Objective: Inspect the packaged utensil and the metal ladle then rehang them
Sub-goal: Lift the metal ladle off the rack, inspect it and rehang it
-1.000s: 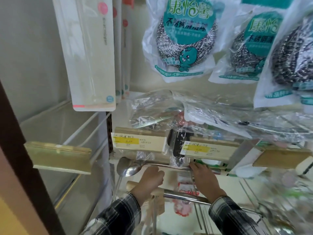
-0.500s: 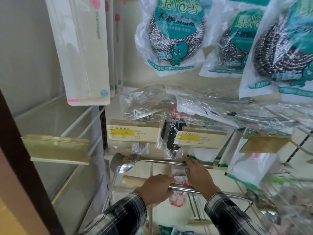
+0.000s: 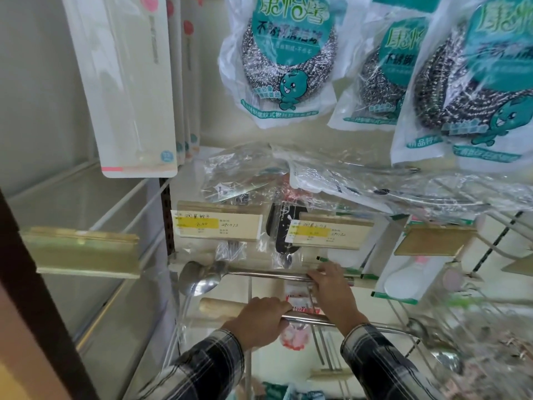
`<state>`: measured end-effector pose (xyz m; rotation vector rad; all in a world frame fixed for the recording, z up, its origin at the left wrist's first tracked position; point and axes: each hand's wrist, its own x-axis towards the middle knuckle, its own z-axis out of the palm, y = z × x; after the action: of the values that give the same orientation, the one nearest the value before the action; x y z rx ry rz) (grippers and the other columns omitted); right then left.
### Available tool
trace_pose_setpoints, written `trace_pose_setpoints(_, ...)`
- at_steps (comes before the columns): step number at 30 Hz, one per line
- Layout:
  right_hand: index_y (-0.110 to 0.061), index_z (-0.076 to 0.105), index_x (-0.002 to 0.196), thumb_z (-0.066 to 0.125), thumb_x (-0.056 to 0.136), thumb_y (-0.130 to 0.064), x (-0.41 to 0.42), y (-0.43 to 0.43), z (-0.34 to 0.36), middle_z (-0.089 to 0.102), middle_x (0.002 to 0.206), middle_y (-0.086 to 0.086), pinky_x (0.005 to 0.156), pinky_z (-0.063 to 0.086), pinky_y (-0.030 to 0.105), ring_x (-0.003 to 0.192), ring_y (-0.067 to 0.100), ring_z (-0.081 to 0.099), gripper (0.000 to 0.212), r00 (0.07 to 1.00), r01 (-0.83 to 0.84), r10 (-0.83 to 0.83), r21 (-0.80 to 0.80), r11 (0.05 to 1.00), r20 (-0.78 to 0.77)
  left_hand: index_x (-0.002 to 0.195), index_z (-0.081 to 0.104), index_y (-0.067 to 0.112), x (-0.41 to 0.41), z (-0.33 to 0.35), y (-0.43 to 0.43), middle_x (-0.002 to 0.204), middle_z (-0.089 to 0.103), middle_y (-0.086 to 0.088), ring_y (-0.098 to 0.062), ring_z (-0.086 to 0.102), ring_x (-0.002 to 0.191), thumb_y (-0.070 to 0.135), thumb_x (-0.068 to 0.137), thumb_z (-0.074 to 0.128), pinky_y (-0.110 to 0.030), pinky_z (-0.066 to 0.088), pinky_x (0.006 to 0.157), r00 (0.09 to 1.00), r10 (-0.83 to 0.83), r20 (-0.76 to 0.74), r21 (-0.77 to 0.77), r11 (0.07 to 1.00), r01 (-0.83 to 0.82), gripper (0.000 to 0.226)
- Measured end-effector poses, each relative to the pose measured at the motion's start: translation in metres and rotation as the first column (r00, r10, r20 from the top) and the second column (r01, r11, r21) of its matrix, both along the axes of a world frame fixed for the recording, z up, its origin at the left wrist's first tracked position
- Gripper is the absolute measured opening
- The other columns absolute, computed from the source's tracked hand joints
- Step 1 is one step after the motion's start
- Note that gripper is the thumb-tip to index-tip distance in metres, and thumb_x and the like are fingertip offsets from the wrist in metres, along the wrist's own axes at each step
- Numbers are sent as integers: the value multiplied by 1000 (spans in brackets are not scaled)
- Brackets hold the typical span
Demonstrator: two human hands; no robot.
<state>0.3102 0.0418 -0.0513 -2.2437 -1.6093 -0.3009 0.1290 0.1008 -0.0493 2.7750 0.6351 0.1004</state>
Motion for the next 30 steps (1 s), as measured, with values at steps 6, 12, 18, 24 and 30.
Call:
trace_pose_setpoints(6, -9, 68, 97, 65, 76, -5, -17, -6, 0, 63, 89, 12, 72, 57, 38, 82, 30, 60, 21, 998, 61, -60, 55, 997, -19, 117, 57, 16, 0, 4, -1, 110, 63, -10, -30, 60, 97, 32, 95, 43, -35, 41, 79, 1000, 25, -2, -12, 1000, -25, 31)
trace_pose_setpoints(12, -8, 68, 89, 55, 87, -7, -65, -35, 10, 64, 84, 6, 67, 43, 14, 74, 18, 58, 13, 933, 127, -54, 183, 975, -357, 105, 65, 18, 3, 6, -1, 103, 65, -6, -25, 62, 96, 37, 91, 50, -32, 47, 76, 998, 54, 33, -59, 997, -52, 28)
trace_pose_setpoints(18, 3, 62, 73, 50, 93, -12, -101, -77, 23, 57, 54, 14, 38, 49, 24, 37, 19, 52, 28, 126, 399, 2, 53, 915, -992, 104, 65, 25, -4, 18, -8, 102, 67, 2, -19, 62, 95, 41, 92, 48, -29, 41, 73, 989, 78, 127, 33, 996, -83, 26)
trace_pose_setpoints(24, 9, 63, 98, 54, 91, -35, -117, -88, 14, 69, 93, 31, 54, 56, 29, 79, 33, 70, 46, -288, 461, 193, 40, 887, -938, 100, 64, 31, -29, 29, -24, 87, 60, 13, -12, 60, 94, 43, 90, 51, -27, 39, 74, 975, 71, 210, 37, 996, -81, 20)
trace_pose_setpoints(30, 11, 68, 89, 57, 91, -29, -127, -92, 17, 73, 89, 27, 64, 60, 28, 87, 33, 71, 42, -228, 498, 236, 95, 862, -945, 97, 63, 32, -52, 35, -37, 78, 50, 15, -10, 58, 87, 43, 90, 51, -25, 35, 67, 971, 23, 239, 24, 999, -30, 18)
